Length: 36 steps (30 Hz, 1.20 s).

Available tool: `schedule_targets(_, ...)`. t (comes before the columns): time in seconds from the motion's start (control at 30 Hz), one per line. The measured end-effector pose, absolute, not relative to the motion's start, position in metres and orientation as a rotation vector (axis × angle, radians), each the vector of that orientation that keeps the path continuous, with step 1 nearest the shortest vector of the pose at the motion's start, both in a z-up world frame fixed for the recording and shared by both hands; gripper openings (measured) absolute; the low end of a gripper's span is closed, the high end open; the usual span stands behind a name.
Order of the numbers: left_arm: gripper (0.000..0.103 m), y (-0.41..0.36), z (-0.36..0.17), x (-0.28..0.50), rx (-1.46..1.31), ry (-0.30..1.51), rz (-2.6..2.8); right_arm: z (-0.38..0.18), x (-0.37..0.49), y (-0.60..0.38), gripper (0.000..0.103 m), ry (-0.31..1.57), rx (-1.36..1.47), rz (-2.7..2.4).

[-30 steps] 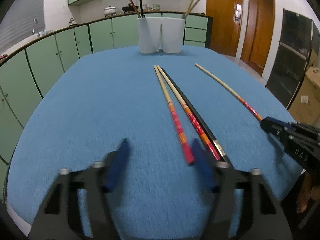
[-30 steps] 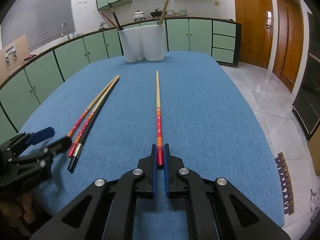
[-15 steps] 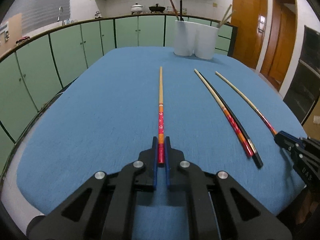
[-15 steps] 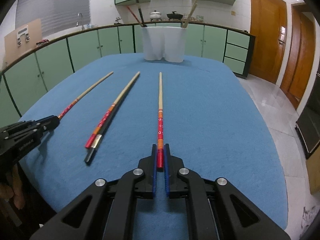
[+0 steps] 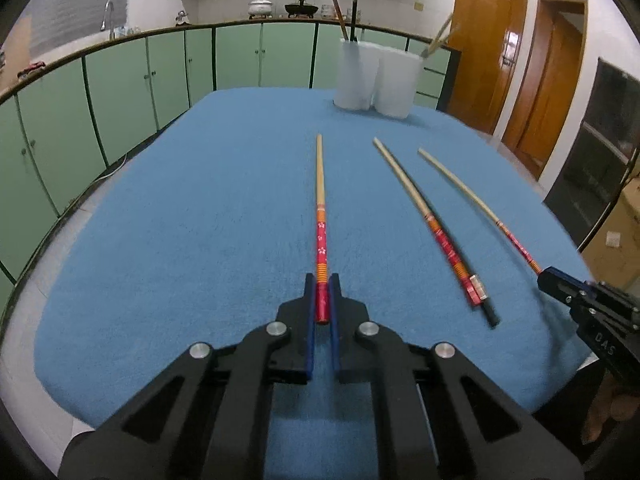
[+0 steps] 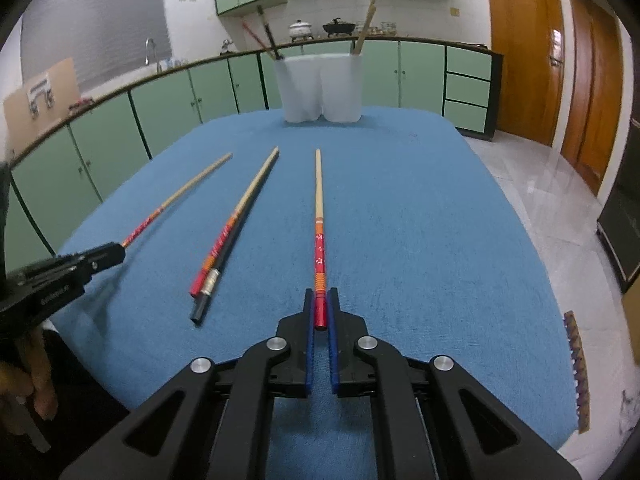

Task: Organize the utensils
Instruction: 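Carry both chopsticks to the white holder and open both grippers over it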

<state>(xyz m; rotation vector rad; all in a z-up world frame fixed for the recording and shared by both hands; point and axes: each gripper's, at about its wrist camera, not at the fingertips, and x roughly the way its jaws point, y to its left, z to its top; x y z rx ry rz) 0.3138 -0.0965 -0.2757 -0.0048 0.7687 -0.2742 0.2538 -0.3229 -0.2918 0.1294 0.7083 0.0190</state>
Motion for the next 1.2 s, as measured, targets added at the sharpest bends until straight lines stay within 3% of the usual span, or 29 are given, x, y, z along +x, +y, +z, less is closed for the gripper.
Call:
schedule_targets(0.63,0.005,-0.083,-0.117,0.314,0.009,0.604,-0.360,-0.124,0.258,-0.320,0.006,0.548,0.058,0.077)
schedule_targets(1.2,0.005,-0.106,-0.076,0.394,0.076,0.705,-0.469,-0.077,0.354,-0.318,0.006,0.725,0.002,0.130)
